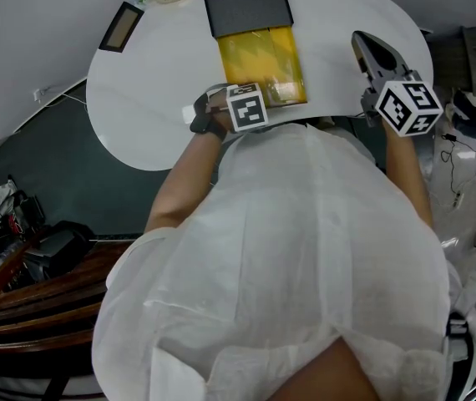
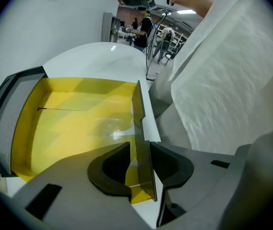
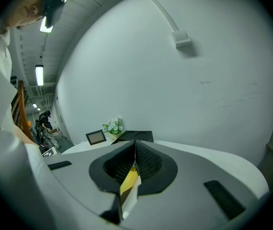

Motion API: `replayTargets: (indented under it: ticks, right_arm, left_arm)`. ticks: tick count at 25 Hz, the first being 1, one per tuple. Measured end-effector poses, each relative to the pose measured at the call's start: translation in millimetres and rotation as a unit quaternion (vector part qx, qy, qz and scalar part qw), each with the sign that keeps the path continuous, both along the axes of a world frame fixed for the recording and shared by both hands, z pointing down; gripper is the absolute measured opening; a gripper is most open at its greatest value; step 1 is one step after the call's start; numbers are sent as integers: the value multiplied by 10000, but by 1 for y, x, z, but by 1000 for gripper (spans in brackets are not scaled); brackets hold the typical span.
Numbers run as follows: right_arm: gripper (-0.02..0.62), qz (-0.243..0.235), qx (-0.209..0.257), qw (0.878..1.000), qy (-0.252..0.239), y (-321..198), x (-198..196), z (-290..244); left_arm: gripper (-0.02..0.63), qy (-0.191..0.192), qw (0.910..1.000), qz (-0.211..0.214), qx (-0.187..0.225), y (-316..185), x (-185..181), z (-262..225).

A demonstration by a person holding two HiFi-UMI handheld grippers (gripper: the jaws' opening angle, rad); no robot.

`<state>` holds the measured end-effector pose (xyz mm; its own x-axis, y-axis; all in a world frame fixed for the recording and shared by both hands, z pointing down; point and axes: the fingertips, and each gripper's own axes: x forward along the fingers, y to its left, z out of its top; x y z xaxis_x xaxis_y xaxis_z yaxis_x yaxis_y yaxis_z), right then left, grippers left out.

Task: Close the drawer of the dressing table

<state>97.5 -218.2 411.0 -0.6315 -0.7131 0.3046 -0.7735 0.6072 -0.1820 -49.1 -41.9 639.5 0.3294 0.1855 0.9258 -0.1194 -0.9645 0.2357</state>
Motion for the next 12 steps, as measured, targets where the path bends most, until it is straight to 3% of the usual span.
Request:
replayTargets:
  ticks: [6, 12]
  right_arm:
    - [11, 46, 13, 10000, 19, 1, 0, 2]
    - [11, 15, 23, 10000, 17, 1, -1, 1]
  left_arm:
    - [64, -157, 9997, 154, 83, 4, -1, 9]
    - [55, -129, 9999, 15, 47, -2, 0, 9]
